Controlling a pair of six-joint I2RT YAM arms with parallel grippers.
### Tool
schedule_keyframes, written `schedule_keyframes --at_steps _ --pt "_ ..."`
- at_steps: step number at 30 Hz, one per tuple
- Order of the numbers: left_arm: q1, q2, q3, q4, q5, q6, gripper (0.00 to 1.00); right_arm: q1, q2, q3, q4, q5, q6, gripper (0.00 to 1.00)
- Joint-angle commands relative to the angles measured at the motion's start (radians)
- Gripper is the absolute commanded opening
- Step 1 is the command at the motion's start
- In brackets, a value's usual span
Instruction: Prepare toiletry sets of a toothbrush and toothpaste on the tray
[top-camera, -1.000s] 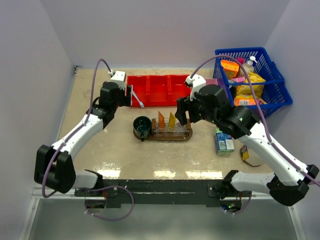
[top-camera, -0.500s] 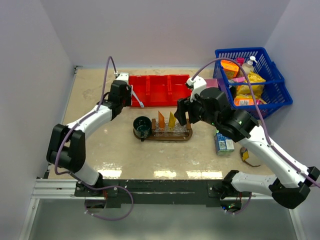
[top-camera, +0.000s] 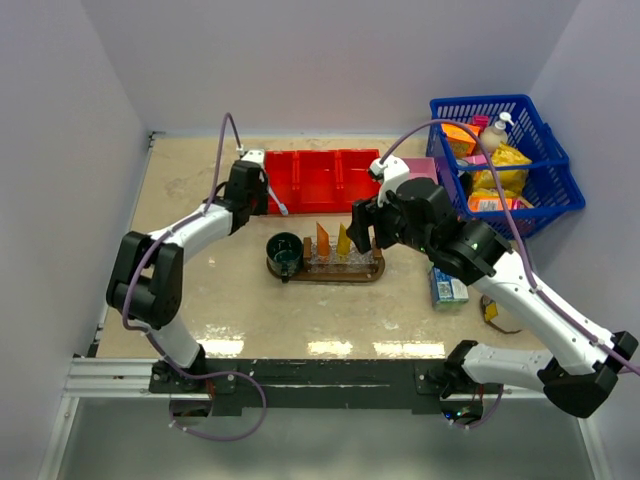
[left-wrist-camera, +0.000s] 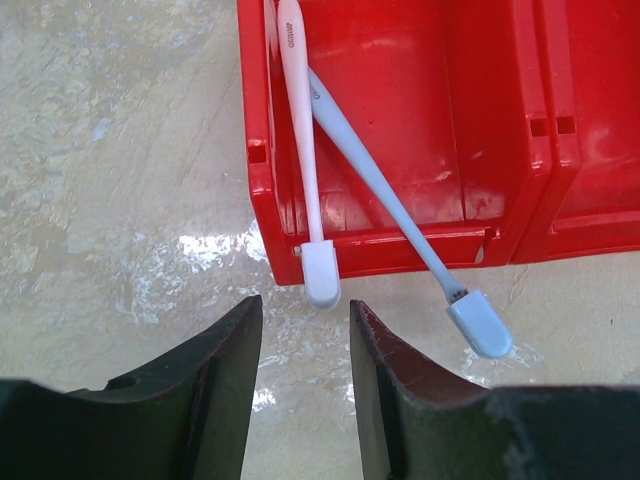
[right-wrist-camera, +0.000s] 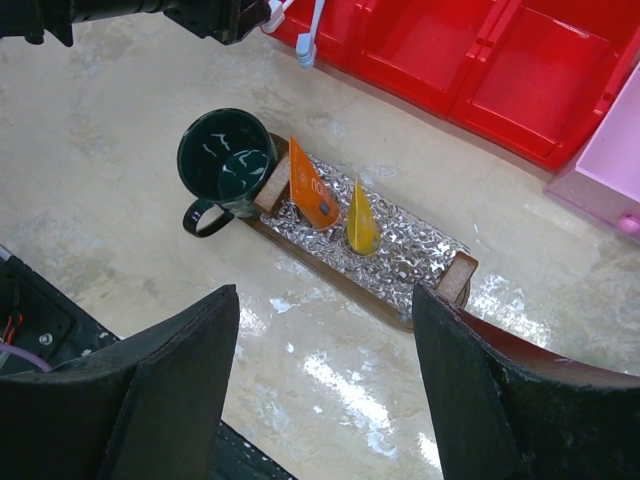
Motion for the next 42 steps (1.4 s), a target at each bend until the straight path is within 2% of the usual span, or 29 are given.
schedule_keyframes --at_steps 1,21,25,33,38,42 --pt "0.002 0.031 0.055 0.041 0.017 -0.024 0.45 -0.003 -0.011 -0.008 0.050 -0.017 0.004 0.72" --pt "0.002 0.112 0.095 0.031 0.004 -0.007 0.39 -0.003 -0.031 -0.040 0.058 -0.017 0.024 0.72" --pt "0.002 0.118 0.099 0.023 -0.002 -0.006 0.33 -0.003 -0.035 -0.046 0.061 -0.018 0.029 0.72" --pt "0.003 0.130 0.105 0.017 -0.008 0.001 0.30 -0.003 -0.043 -0.051 0.059 -0.014 0.033 0.71" --pt "0.002 0.121 0.107 0.015 -0.016 0.007 0.22 -0.003 -0.044 -0.052 0.058 -0.011 0.035 0.71" --pt "0.002 0.100 0.105 0.015 -0.014 0.010 0.12 -0.003 -0.051 -0.049 0.052 -0.011 0.039 0.71"
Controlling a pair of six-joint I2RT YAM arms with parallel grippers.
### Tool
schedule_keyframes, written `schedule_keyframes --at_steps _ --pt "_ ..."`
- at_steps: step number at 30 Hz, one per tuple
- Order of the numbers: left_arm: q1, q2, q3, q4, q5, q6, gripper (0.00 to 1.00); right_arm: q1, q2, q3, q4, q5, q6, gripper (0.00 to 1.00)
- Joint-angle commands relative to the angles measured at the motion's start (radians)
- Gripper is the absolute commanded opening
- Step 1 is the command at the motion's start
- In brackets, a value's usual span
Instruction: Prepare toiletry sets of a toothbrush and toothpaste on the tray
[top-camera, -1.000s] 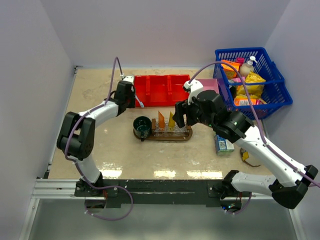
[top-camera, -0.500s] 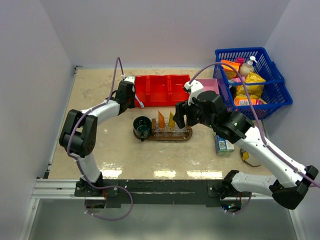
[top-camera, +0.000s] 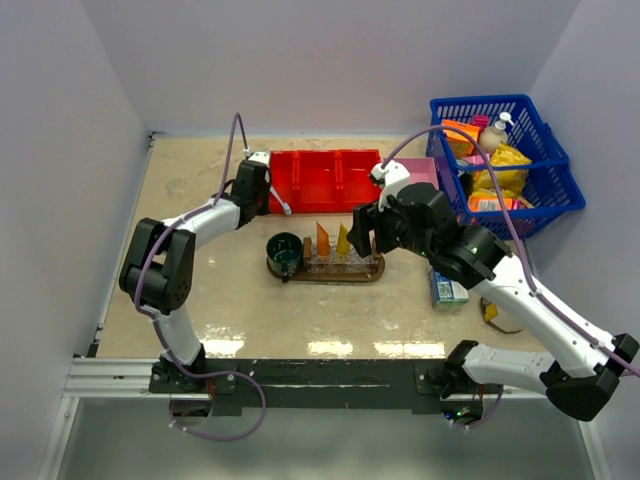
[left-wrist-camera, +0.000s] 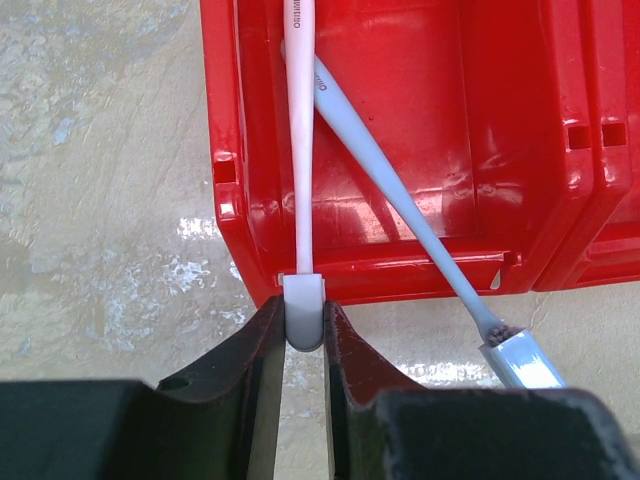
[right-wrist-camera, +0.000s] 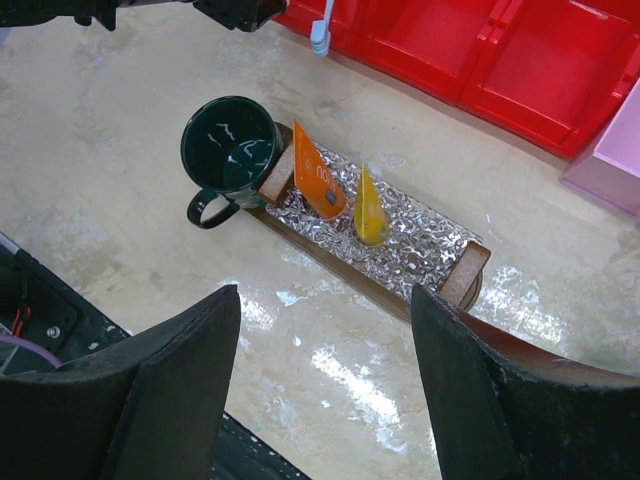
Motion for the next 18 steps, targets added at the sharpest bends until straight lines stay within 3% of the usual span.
schedule_keyframes --at_steps 1,4,18 --pt "0.002 -0.027 0.035 0.015 -0.016 0.008 0.08 -0.001 -0.032 0.001 0.029 0.010 0.014 0.71" --pt "0.000 -0.044 0.035 0.009 -0.016 0.019 0.00 -0.003 -0.035 0.003 0.021 0.014 0.016 0.71" --pt "0.000 -0.200 0.026 -0.102 0.051 0.147 0.00 -0.003 -0.045 0.026 0.004 0.020 0.014 0.71"
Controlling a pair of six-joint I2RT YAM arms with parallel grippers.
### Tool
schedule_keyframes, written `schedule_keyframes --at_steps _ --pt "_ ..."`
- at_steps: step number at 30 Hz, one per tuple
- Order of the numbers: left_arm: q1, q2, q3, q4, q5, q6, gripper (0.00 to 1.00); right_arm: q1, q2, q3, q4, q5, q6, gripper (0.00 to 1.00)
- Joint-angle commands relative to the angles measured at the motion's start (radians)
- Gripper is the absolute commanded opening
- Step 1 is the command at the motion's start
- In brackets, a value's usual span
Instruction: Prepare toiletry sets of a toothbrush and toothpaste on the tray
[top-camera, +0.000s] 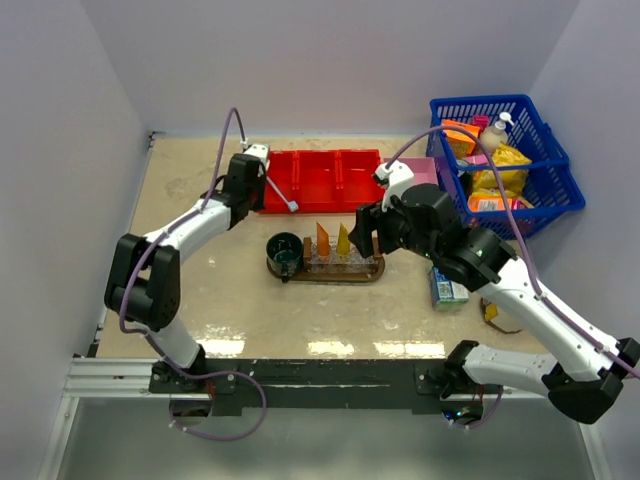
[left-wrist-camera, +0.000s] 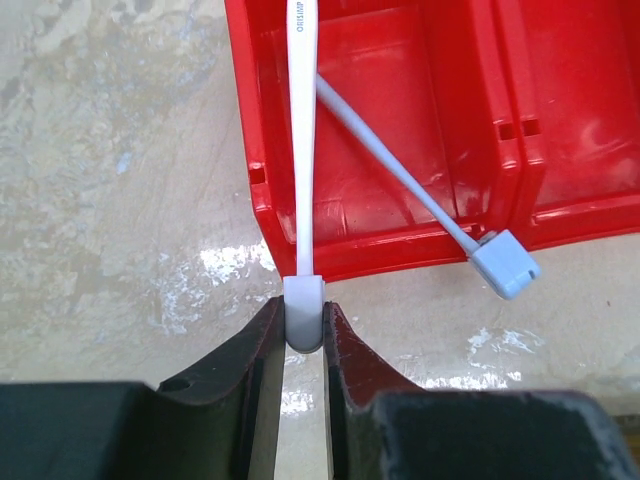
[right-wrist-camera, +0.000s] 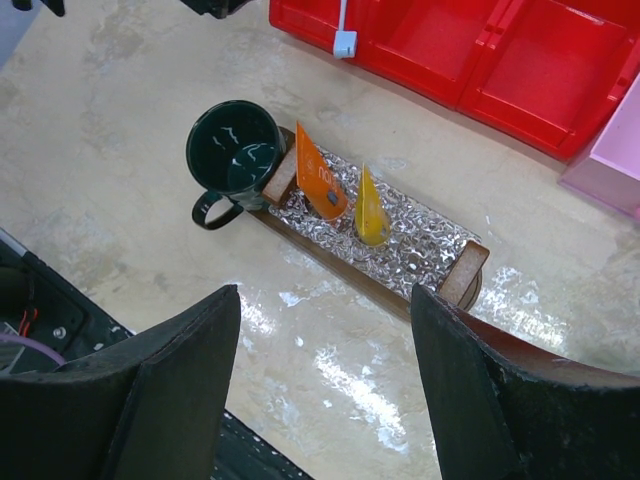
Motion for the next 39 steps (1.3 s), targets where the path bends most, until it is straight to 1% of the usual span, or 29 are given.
schedule_keyframes --at_steps 1,4,9,13,18,19,20,22,23,24,29,31,33,36,39 --pt "0.000 -0.097 0.029 -0.047 0.049 0.089 0.00 -0.003 -0.022 0.030 0.005 0.020 0.005 0.71" --pt "0.000 -0.146 0.024 -0.092 0.089 0.125 0.00 -0.003 -0.019 0.052 -0.003 0.026 -0.007 0.71" --pt "0.002 -0.283 0.010 -0.150 0.166 0.139 0.00 -0.001 0.007 0.102 0.005 0.040 -0.059 0.71" --pt "0.002 -0.381 0.021 -0.211 0.250 0.139 0.00 -0.001 0.030 0.131 0.051 -0.003 -0.129 0.71" --pt "0.000 -0.484 0.036 -0.311 0.394 0.145 0.00 -0.001 0.055 0.187 0.130 -0.109 -0.191 0.71" --pt "0.000 -0.492 0.050 -0.331 0.420 0.179 0.00 -0.003 0.068 0.199 0.135 -0.111 -0.214 0.72" --pt "0.000 -0.496 0.062 -0.356 0.475 0.190 0.00 -0.001 0.078 0.234 0.140 -0.165 -0.228 0.72" --pt "-0.001 -0.499 0.091 -0.432 0.543 0.228 0.00 -0.001 0.101 0.279 0.127 -0.212 -0.266 0.72" --pt "-0.004 -0.501 0.099 -0.452 0.610 0.242 0.00 -0.001 0.122 0.320 0.121 -0.226 -0.301 0.72" --pt "-0.006 -0.505 0.105 -0.486 0.647 0.259 0.00 -0.001 0.133 0.338 0.108 -0.261 -0.315 0.72" --pt "-0.076 -0.532 0.104 -0.508 0.799 0.297 0.00 0.001 0.200 0.461 0.042 -0.379 -0.396 0.72" --pt "-0.124 -0.530 0.119 -0.534 0.810 0.314 0.00 0.001 0.233 0.489 -0.001 -0.445 -0.412 0.71" --pt "-0.176 -0.521 0.143 -0.566 0.806 0.330 0.00 0.001 0.259 0.516 -0.041 -0.471 -0.422 0.70" --pt "-0.208 -0.518 0.170 -0.587 0.792 0.333 0.00 0.002 0.279 0.530 -0.092 -0.471 -0.439 0.69" --pt "-0.210 -0.528 0.177 -0.583 0.790 0.336 0.00 0.002 0.280 0.523 -0.116 -0.461 -0.446 0.68"
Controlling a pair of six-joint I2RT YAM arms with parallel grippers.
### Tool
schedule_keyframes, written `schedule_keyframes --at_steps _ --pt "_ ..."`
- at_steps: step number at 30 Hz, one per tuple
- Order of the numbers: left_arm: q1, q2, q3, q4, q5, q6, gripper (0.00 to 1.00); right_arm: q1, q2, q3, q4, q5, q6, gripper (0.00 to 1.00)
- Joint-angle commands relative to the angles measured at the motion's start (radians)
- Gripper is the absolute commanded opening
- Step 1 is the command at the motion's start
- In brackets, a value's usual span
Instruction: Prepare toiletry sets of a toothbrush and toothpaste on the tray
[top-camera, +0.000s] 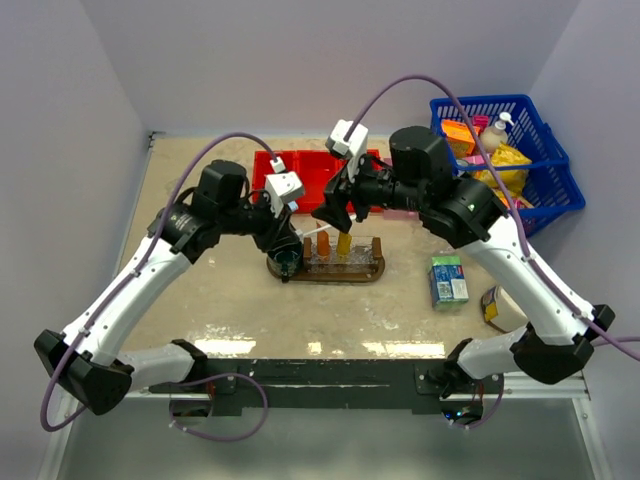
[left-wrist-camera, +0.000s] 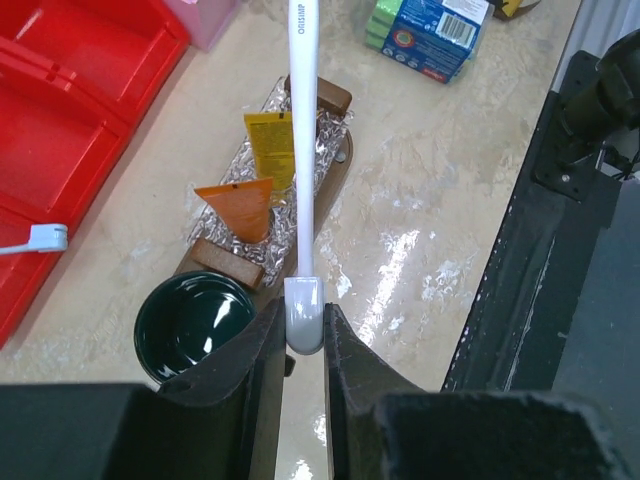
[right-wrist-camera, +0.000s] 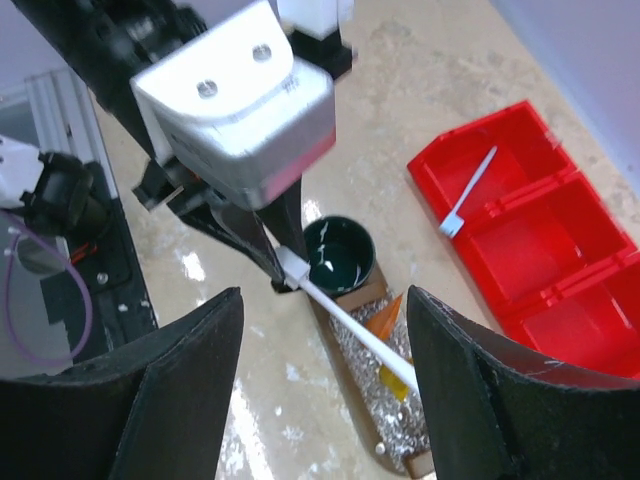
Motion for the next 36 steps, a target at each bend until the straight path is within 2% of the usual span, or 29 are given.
schedule_keyframes --at_steps 1,8,13,17,29,36 --pt "-0.004 -0.025 0.055 -0.013 0.037 0.031 0.00 0.002 -0.004 0.012 -0.071 -0.042 -0.040 0.68" --pt "-0.016 -0.037 0.053 -0.016 0.162 0.060 0.00 0.002 -0.033 -0.102 -0.038 -0.091 -0.009 0.68" --pt "-0.030 -0.066 0.034 -0.018 0.236 0.080 0.00 0.002 -0.025 -0.151 -0.050 -0.173 0.004 0.73" --pt "-0.038 -0.080 0.015 -0.016 0.304 0.091 0.00 0.002 -0.034 -0.211 -0.035 -0.243 0.024 0.72" --pt "-0.055 -0.066 0.015 -0.024 0.314 0.100 0.00 0.003 -0.045 -0.287 -0.027 -0.335 0.051 0.54" --pt "-0.069 -0.060 0.012 -0.032 0.318 0.111 0.00 0.003 -0.030 -0.289 -0.010 -0.381 0.052 0.34"
